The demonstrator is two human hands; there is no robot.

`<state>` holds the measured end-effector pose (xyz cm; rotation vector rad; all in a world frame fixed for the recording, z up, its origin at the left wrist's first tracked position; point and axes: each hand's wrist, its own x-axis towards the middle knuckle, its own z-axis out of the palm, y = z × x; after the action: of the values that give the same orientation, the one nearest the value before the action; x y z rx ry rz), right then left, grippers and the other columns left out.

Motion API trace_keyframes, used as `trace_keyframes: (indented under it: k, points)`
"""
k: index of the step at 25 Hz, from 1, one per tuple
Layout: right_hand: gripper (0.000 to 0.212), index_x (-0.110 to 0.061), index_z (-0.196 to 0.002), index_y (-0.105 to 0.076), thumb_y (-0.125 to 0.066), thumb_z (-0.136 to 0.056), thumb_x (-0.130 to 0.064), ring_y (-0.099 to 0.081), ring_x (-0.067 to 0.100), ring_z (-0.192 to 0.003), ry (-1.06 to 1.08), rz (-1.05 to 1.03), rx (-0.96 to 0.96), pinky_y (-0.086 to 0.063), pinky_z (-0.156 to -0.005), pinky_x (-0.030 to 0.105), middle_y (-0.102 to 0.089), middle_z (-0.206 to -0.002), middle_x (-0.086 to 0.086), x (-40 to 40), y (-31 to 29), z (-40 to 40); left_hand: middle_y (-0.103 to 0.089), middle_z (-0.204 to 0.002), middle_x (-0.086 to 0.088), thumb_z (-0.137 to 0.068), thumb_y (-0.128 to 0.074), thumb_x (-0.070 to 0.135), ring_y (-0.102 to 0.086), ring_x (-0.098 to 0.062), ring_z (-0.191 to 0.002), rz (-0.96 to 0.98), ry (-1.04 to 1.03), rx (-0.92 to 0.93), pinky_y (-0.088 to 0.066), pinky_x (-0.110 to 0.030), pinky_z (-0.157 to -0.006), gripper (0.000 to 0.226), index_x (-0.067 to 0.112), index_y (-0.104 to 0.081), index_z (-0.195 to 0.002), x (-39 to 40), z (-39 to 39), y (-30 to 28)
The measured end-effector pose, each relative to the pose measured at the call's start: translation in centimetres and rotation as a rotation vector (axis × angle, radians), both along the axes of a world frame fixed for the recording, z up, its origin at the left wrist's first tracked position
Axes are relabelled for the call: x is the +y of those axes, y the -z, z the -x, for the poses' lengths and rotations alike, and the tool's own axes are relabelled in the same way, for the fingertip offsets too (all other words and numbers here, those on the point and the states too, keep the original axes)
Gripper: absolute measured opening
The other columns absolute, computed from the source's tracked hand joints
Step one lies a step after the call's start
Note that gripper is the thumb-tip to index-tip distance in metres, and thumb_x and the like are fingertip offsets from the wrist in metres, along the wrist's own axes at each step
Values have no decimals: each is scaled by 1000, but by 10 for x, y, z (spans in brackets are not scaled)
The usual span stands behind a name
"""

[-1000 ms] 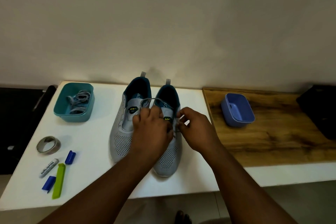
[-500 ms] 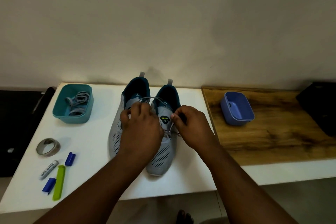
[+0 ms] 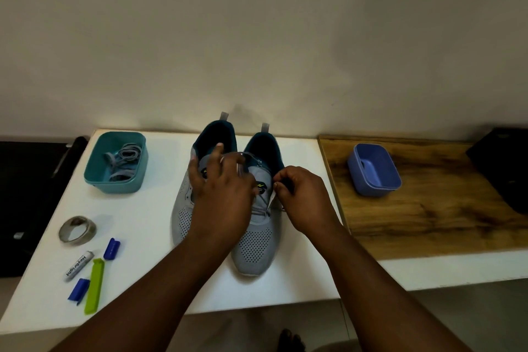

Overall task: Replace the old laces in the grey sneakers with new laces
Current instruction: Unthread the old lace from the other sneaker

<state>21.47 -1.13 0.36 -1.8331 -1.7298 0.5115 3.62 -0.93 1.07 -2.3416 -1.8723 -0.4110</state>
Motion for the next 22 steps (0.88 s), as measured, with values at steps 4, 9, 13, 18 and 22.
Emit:
trace_keyframes:
  k: [4, 9, 13, 18, 22]
  points:
    - [10, -22, -100, -73, -68, -94, -15, -63, 7, -87, 35, -5, 7, -47, -77, 19, -71, -98, -7, 0, 0, -2, -41, -143, -22, -94, -41, 27, -25, -44, -145, -151, -324, -133, -17, -66, -116, 40, 10, -54, -127, 2, 26, -11]
    - [16, -20, -111, -74, -67, -97, -20, -66, 10, -96, 21, 20, 9, -55, -89, 26, -72, -108, -5, -1, -4, 4, -29, -163, -9, -93, -55, 46, -7, -41, -154, 37, 145, -13, -4, -69, -118, 25, 37, -69, -113, -6, -12, 7]
    - [15, -21, -110, -74, -68, -96, -20, -66, 8, -95, 28, 9, 8, -55, -88, 25, -72, -107, -5, -1, -2, 1, -46, -149, -2, -93, -58, 43, -15, -36, -152, -14, 35, -39, -9, -68, -117, 22, 32, -73, -106, 3, -4, 4]
    - [14, -23, -106, -74, -67, -95, -18, -65, 8, -91, 55, 19, 28, -54, -84, 25, -72, -103, -7, 0, -1, 3, -44, -143, -17, -91, -46, 26, -28, -41, -145, -223, -402, -487, -17, -67, -116, 32, 13, -54, -119, 6, 23, -12]
    - [15, -22, -110, -74, -66, -97, -21, -65, 9, -95, 39, 34, -5, -53, -86, 23, -72, -107, -7, -1, -5, 5, -27, -163, -10, -90, -55, 38, -4, -40, -154, -53, 45, -170, 0, -67, -119, 34, 35, -64, -122, -4, -2, 0]
